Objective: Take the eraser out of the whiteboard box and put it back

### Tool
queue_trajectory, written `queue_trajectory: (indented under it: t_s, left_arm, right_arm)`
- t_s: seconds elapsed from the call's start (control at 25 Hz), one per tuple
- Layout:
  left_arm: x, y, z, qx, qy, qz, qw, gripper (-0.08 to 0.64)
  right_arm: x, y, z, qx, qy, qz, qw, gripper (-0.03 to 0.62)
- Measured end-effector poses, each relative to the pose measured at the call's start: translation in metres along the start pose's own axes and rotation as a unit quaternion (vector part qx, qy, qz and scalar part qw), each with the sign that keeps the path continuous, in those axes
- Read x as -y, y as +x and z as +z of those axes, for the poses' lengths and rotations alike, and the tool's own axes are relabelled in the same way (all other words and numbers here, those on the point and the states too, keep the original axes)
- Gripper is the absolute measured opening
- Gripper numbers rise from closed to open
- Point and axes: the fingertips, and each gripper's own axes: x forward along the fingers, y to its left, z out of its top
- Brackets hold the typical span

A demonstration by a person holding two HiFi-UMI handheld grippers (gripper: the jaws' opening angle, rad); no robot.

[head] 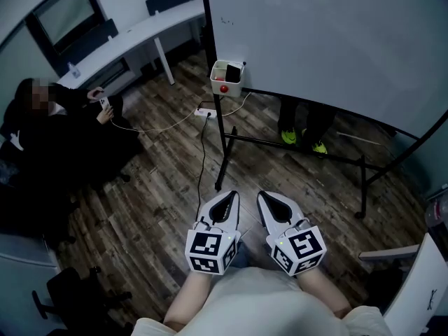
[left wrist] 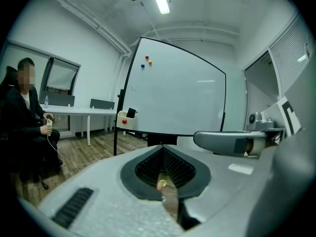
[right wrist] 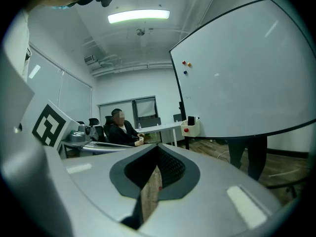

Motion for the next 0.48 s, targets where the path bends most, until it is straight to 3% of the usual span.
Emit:
queue_trajectory:
  t_s: [0.48]
  left_arm:
    - [-0.051,0.057,0.035,-0.001,-0.002,-0.027,0.9996,0.005]
  right_arm:
    - [0.021,0.078,0.025,-0.001,-0.008,-0.001,1.0,0.005]
